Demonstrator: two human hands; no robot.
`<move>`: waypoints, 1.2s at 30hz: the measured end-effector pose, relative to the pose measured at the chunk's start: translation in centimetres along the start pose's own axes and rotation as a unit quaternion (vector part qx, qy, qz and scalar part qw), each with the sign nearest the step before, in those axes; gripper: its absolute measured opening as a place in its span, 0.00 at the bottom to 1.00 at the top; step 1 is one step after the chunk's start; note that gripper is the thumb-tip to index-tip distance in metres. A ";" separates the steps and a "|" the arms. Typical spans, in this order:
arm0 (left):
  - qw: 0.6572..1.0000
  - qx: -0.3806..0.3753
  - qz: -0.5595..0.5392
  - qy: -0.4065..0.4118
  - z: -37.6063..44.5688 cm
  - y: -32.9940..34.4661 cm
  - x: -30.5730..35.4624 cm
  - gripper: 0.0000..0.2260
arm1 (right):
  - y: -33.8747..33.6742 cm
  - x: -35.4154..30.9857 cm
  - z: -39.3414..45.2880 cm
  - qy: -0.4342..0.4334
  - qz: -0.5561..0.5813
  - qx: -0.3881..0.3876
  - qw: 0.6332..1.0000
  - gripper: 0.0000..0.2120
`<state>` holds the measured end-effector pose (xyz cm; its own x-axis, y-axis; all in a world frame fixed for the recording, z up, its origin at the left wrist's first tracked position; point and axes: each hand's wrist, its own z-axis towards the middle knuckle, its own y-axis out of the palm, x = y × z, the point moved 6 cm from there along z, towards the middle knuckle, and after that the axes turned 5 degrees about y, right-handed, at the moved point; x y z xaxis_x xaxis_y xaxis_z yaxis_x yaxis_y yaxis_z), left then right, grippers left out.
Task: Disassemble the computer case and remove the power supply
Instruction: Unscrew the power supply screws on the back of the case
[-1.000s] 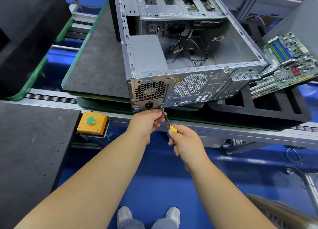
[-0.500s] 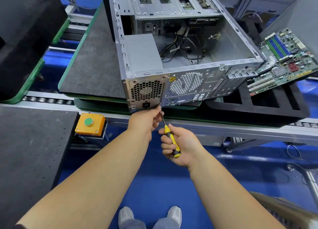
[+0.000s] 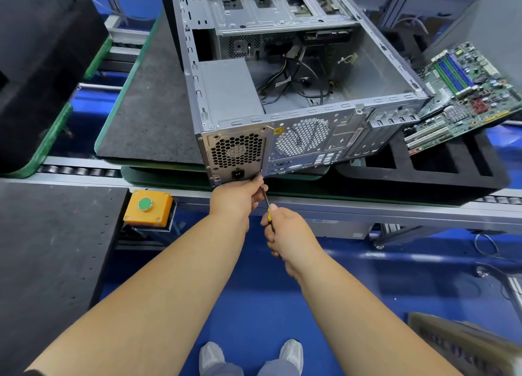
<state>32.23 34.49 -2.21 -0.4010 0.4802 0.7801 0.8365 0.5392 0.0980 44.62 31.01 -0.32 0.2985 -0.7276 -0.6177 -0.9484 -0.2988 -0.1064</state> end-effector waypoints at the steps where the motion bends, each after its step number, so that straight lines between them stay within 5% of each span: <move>1: 1.000 -0.003 0.002 0.002 0.0 0.0 0.0 0.08 | -0.1 -0.2 0.0 -0.029 -0.041 0.015 0.999 0.18; 4: 1.000 -0.006 -0.003 0.006 -0.1 0.1 0.0 0.08 | -0.7 -1.1 -0.2 -0.098 -0.229 0.083 0.965 0.17; 10: 1.000 -0.026 -0.004 -0.010 -0.2 0.4 0.0 0.08 | -0.5 -2.7 -1.1 -0.137 -0.495 0.224 0.829 0.09; 17: 0.999 -0.024 -0.035 0.005 -0.3 0.2 0.2 0.06 | 0.3 -3.6 -0.7 -0.150 -0.504 0.207 0.825 0.08; 20: 0.999 -0.020 -0.030 0.007 -0.4 0.3 0.2 0.09 | -1.3 -3.1 -0.3 -0.163 -0.388 0.130 0.898 0.15; 23: 0.999 -0.015 -0.027 0.008 -0.4 0.2 0.2 0.09 | -1.8 -1.2 0.7 -0.047 -0.066 -0.048 0.996 0.18; 25: 0.999 -0.012 -0.033 0.018 -0.2 0.0 0.2 0.07 | -1.1 -0.1 0.8 0.023 0.137 -0.187 0.973 0.22; 28: 0.999 -0.013 -0.039 0.026 -0.2 -0.1 0.1 0.07 | 0.2 0.6 0.5 0.070 0.277 -0.294 0.912 0.23; 36: 0.998 -0.005 -0.054 0.012 -0.4 -0.3 -0.1 0.04 | 0.4 -0.1 0.4 0.035 0.255 -0.236 0.937 0.18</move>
<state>32.15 33.99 -2.01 -0.4794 0.4027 0.7797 0.7925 0.5804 0.1875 44.14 31.25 -0.61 -0.1589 -0.8835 -0.4407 -0.8215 -0.1292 0.5553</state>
